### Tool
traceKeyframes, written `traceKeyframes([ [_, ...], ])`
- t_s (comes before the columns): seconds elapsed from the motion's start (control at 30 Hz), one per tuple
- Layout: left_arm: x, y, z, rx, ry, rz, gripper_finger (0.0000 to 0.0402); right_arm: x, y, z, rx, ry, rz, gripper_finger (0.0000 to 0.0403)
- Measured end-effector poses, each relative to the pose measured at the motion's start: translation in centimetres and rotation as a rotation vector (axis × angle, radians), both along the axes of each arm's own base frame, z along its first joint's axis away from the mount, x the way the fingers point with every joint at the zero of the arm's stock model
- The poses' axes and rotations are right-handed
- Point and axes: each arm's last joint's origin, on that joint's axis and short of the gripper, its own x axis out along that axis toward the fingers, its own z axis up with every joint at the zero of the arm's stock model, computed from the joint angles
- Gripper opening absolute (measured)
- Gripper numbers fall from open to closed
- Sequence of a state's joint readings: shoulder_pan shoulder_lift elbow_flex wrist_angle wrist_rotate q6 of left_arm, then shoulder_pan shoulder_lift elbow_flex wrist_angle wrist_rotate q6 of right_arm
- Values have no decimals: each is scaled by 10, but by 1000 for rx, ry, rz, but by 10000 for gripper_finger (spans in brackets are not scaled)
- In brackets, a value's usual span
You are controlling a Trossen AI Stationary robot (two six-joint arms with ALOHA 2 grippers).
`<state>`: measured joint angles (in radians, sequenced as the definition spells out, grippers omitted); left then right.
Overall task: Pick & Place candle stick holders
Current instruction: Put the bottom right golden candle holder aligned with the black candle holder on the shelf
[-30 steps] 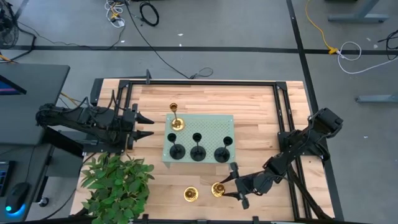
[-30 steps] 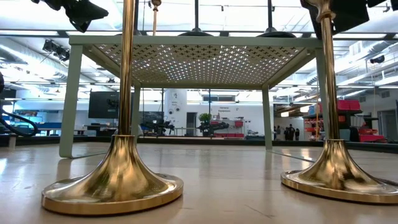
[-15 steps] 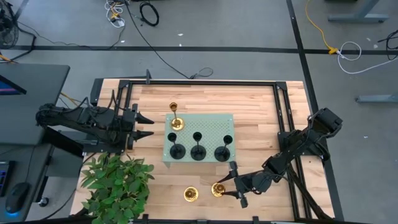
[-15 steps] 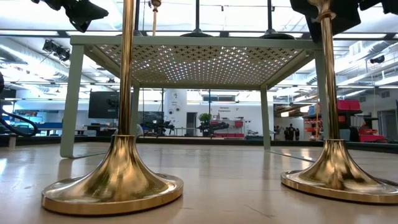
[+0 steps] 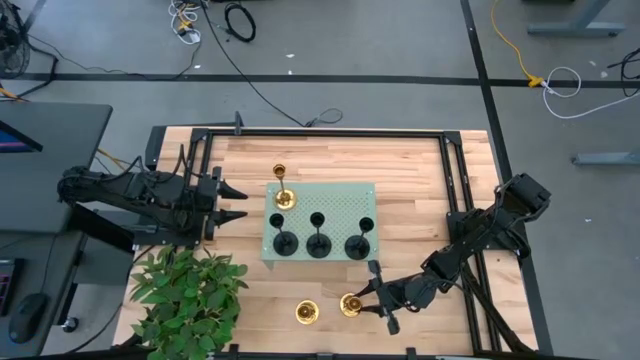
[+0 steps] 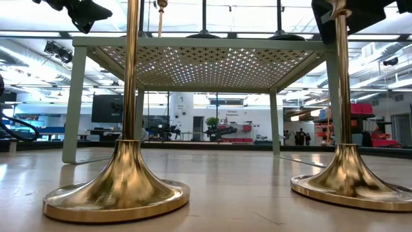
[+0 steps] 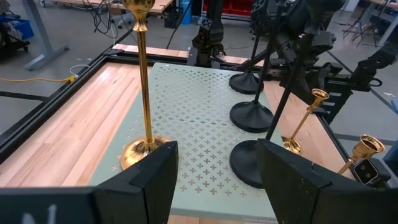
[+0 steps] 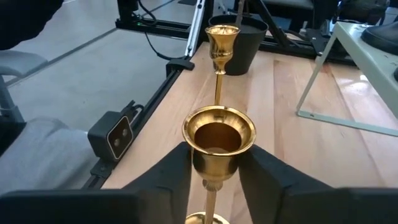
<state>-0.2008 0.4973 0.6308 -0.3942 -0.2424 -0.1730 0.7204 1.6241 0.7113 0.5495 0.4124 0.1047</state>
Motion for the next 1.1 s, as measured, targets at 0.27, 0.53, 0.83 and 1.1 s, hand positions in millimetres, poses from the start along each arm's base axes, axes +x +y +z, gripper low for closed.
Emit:
traceKeyframes([
  [0.27,0,0,0,0,0,0,218,0,0,0,6,0,11,93],
  [0.53,0,0,0,0,0,0,218,0,0,0,17,3,7,93],
  [0.83,0,0,0,1,0,0,218,0,1,1,19,-1,8,89],
  [1.1,0,0,0,2,1,0,218,3,4,7,16,-4,9,88],
])
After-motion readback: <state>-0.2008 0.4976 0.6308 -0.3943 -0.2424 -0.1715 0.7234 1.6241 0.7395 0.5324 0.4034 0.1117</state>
